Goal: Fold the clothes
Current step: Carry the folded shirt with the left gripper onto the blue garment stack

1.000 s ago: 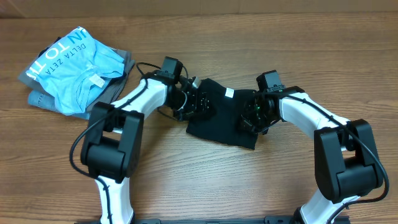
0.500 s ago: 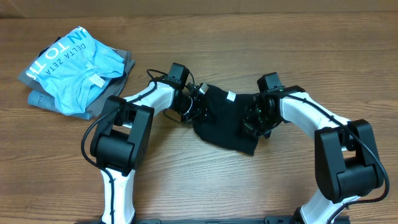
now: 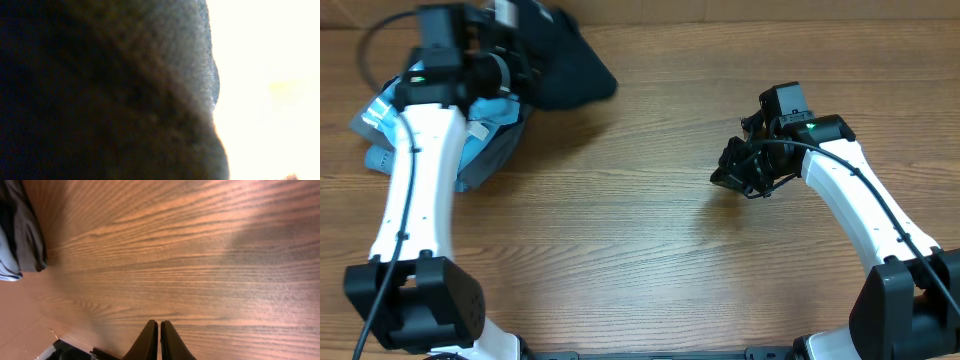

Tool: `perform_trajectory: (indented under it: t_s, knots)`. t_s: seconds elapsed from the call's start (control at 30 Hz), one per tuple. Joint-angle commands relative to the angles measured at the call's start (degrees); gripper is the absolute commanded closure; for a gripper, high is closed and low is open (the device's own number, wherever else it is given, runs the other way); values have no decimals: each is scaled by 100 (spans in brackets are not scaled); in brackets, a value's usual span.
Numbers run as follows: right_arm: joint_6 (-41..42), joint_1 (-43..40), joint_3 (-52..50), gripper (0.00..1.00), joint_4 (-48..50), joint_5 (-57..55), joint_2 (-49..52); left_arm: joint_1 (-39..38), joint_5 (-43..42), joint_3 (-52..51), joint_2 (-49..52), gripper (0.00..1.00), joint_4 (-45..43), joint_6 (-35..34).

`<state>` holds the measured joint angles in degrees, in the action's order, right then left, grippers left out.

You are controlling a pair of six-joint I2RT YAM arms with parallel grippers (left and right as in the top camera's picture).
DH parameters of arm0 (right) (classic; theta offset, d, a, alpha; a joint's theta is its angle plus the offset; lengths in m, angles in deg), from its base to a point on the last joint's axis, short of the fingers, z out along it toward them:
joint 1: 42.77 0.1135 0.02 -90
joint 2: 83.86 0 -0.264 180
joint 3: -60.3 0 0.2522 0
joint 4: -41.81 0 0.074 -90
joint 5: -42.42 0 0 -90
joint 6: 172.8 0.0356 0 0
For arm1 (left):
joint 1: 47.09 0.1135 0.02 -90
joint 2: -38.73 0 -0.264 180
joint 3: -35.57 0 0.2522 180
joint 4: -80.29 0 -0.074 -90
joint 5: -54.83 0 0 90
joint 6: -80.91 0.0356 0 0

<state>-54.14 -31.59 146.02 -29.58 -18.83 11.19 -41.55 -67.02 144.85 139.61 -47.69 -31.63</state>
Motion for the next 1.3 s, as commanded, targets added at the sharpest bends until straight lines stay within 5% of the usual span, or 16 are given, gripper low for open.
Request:
perform_trajectory:
  t_s: [0.0, 0.3, 0.47, 0.5, 0.53, 0.6, 0.77, 0.8, 1.1, 1.2, 1.27]
  knots:
    - [-63, 0, 55, 93, -170, 44, -44, 627, 645, -11, 140, 96, -162, -973]
    - [-63, 0, 55, 93, -428, -83, -44, 1821, 802, -11, 498, 96, -487, -850]
    - [-61, 0, 55, 93, -431, -83, -44, 2251, 807, -11, 848, 94, 129, -396]
    - [-61, 0, 55, 93, -428, -83, -44, 2321, 828, -11, 863, 86, 267, -262]
    - [-61, 0, 55, 93, -422, -83, -44, 2459, 1001, -11, 866, 45, 588, -114]
    - [-61, 0, 55, 93, -420, -83, -44, 2553, 1021, -11, 866, 21, 778, 17]
    - [-66, 0, 55, 93, -472, -83, -44, 2979, 802, 234, 719, 10, 1412, 420]
    - [-63, 0, 55, 93, -470, -83, -44, 3206, 715, 560, 601, 0, 1740, 590]
    - [-63, 0, 55, 93, -262, -85, -44, 3386, -299, 1377, -96, 5, 1906, 1878]
    - [-57, 0, 55, 93, -221, -85, -44, 3121, -317, 1274, -11, 57, 1755, 2382]
    - [-15, 0, 55, 93, -219, -85, -44, 2894, 184, 1152, 144, 79, 1593, 2409]
